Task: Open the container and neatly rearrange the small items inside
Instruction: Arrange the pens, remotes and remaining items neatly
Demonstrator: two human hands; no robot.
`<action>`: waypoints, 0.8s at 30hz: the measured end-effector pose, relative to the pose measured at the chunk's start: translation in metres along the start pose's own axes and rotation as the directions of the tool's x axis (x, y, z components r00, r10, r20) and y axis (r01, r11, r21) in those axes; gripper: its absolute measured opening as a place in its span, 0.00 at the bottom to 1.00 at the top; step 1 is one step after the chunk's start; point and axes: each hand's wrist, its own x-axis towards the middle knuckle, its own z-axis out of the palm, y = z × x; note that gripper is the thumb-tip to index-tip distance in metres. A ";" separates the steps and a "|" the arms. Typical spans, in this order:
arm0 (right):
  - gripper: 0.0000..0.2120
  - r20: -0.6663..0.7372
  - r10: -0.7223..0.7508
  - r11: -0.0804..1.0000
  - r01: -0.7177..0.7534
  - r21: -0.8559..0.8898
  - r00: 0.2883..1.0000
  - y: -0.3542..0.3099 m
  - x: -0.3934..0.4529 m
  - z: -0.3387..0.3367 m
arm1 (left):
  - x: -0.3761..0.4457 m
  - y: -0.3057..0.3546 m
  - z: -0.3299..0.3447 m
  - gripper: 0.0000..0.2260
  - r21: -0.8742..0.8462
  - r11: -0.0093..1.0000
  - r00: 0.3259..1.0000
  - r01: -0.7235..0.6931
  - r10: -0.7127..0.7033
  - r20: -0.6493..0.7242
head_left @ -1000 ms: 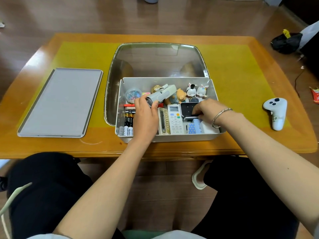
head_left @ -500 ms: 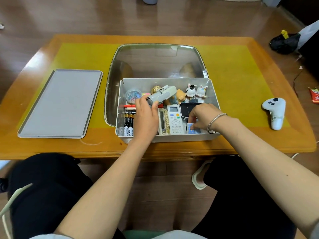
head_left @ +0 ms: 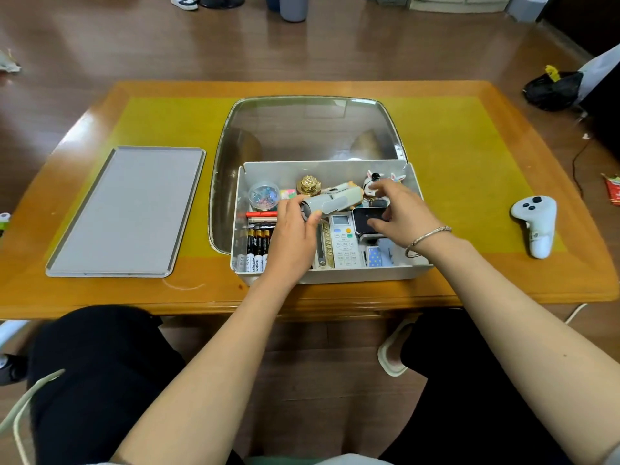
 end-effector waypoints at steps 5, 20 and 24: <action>0.35 0.159 -0.010 0.900 -0.060 0.431 0.987 -0.010 -0.005 0.004 | -0.002 0.003 -0.003 0.17 -0.072 0.990 0.986 -0.124 0.131 0.105; 0.21 0.034 0.008 0.851 -0.024 0.525 0.999 -0.001 -0.012 -0.019 | 0.004 -0.002 0.000 0.17 -0.175 0.980 0.973 -0.091 0.125 0.194; 0.13 0.059 0.070 0.844 -0.090 0.529 0.996 0.007 -0.011 -0.022 | 0.017 0.008 0.006 0.11 -0.199 0.980 0.963 -0.003 0.056 0.265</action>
